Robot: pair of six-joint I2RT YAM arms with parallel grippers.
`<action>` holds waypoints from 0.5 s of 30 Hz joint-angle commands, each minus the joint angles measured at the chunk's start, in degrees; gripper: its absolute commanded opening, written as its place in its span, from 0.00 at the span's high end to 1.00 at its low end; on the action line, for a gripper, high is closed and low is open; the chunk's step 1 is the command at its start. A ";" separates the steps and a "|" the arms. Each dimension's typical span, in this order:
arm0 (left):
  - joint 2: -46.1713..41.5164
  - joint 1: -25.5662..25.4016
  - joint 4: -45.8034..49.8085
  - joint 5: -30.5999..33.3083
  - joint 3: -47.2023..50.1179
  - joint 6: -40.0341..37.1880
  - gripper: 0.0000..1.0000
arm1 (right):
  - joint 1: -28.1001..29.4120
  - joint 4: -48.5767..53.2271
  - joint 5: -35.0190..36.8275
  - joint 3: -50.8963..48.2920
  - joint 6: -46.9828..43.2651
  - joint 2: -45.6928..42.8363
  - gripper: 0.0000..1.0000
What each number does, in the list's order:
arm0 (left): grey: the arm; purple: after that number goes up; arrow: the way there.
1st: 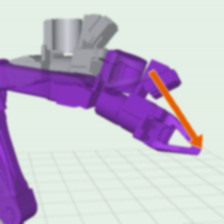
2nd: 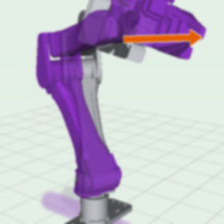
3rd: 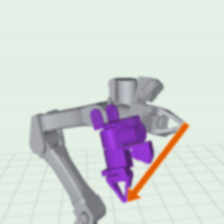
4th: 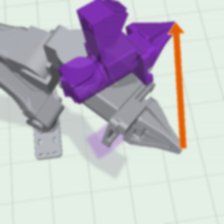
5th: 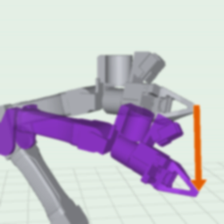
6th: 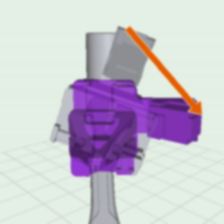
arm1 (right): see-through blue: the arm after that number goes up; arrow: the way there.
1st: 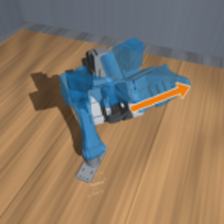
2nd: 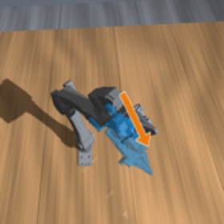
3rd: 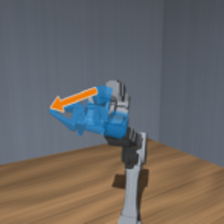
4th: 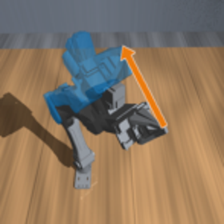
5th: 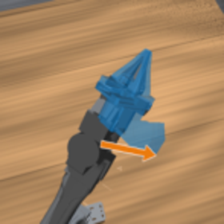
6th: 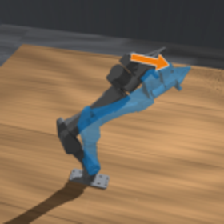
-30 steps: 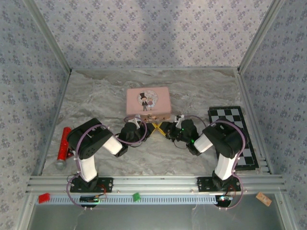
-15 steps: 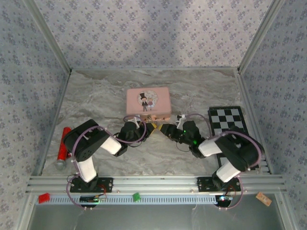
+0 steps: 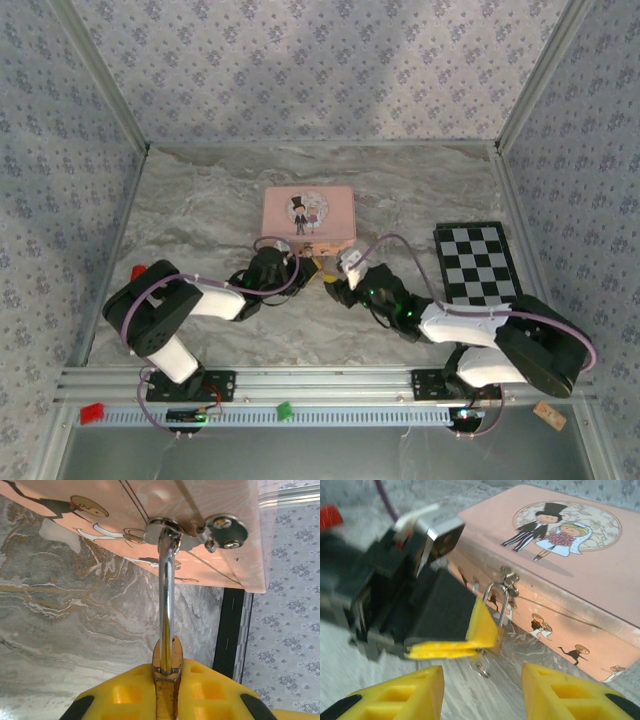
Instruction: Unlock the padlock with the key
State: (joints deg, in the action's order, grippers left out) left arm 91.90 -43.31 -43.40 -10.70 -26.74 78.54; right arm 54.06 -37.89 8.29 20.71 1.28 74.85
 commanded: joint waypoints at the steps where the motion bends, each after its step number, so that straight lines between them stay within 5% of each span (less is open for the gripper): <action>1: -2.38 0.47 0.84 -1.29 -1.56 -1.73 0.90 | 3.49 -6.64 6.18 -1.48 -14.77 3.56 0.54; 9: -2.07 0.84 -0.31 -2.39 -1.26 -1.46 0.90 | 9.73 -18.36 18.60 1.64 -23.90 18.50 0.56; 15: -2.10 1.82 -3.52 -3.09 0.95 -0.07 0.90 | 9.29 -23.55 19.87 2.48 -24.27 22.94 0.58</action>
State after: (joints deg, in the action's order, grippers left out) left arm 91.48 -42.22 -42.92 -12.49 -26.63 78.56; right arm 63.46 -55.35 24.45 21.32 -20.67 96.57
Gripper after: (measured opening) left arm 0.125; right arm 0.421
